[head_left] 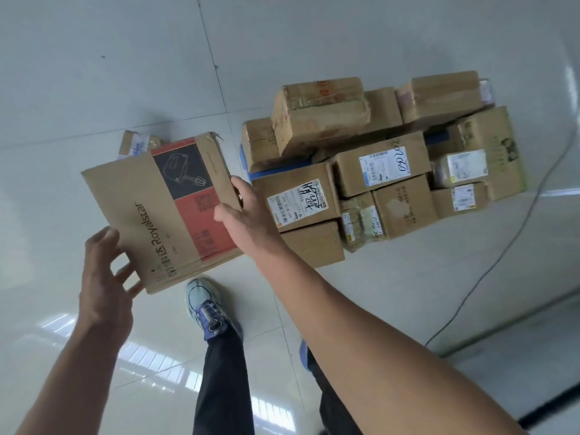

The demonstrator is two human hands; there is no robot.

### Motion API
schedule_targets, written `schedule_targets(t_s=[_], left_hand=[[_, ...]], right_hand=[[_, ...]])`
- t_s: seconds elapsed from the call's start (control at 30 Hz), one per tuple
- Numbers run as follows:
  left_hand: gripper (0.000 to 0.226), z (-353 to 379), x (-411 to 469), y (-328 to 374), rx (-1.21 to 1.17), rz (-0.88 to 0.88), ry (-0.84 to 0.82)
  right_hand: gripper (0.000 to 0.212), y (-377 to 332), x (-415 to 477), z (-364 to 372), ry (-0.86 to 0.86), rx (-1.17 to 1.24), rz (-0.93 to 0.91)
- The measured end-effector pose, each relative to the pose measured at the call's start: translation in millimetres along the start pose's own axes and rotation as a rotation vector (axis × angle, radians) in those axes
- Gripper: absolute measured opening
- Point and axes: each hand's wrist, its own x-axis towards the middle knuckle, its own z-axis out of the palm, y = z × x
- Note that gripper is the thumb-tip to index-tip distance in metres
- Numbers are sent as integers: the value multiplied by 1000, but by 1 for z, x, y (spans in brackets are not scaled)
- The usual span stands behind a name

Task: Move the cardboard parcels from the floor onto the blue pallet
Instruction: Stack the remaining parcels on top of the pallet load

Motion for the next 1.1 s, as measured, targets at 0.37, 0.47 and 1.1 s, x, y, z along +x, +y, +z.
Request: schedule_targets(t_s=[0.37, 0.47, 1.1], left_hand=[[38, 127, -95, -39, 46, 35, -140], [46, 137, -114, -47, 49, 15, -106], [84, 134, -81, -70, 107, -161, -363]], right_hand=[[73, 58, -47, -141, 80, 31, -66], [72, 73, -54, -151, 52, 42, -85], [46, 101, -15, -172, 202, 241, 109]])
